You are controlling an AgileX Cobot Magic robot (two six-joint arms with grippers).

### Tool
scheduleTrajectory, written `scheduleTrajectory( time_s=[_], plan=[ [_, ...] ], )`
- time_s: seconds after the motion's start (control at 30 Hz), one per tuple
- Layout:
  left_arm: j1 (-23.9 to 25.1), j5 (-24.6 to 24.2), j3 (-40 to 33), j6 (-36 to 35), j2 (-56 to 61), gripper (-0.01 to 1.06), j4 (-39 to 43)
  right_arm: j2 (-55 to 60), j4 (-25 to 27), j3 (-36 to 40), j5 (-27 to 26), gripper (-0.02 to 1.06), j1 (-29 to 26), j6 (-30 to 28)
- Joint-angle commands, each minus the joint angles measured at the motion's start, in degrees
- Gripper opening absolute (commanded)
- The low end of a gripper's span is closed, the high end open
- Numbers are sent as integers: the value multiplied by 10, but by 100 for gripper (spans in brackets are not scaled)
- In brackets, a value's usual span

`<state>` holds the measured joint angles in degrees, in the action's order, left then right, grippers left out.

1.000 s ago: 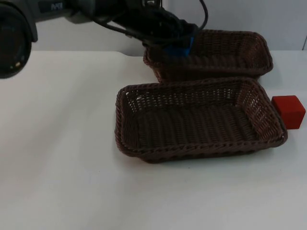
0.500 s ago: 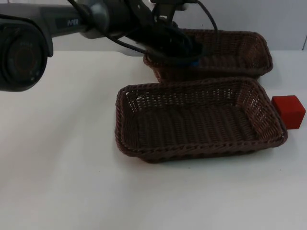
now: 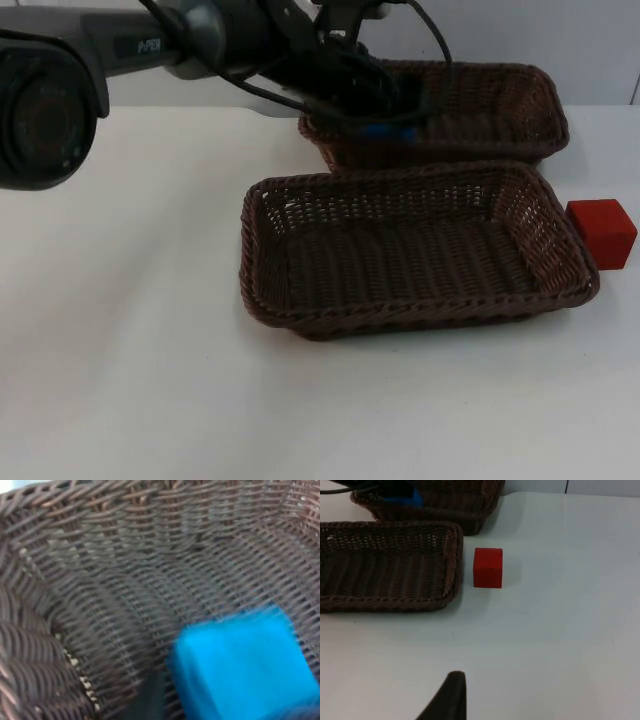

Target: Pick up one cube with the left hand and place it into the upper basket. Pick up one cube with the right hand and place it into the lower basket.

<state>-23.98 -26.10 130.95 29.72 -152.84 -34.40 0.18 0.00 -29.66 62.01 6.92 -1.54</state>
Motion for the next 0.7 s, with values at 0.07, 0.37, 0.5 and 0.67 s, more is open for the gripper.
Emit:
scheduleTrajectory(
  time_s=[0.07,0.37,0.5,0.67],
  plan=[
    [0,-34,3,1,28,105,-9,-2,0,1,-2,105,-2,-1],
    [0,-118,3,1,108,105,11,-2,0,1,-2,105,-2,0],
    [0,-153,3,-2,141,105,31,-2,0,1,-2,105,-2,0],
    [0,-193,3,-23,176,105,64,-2,0,1,-2,105,-2,0]
  ],
)
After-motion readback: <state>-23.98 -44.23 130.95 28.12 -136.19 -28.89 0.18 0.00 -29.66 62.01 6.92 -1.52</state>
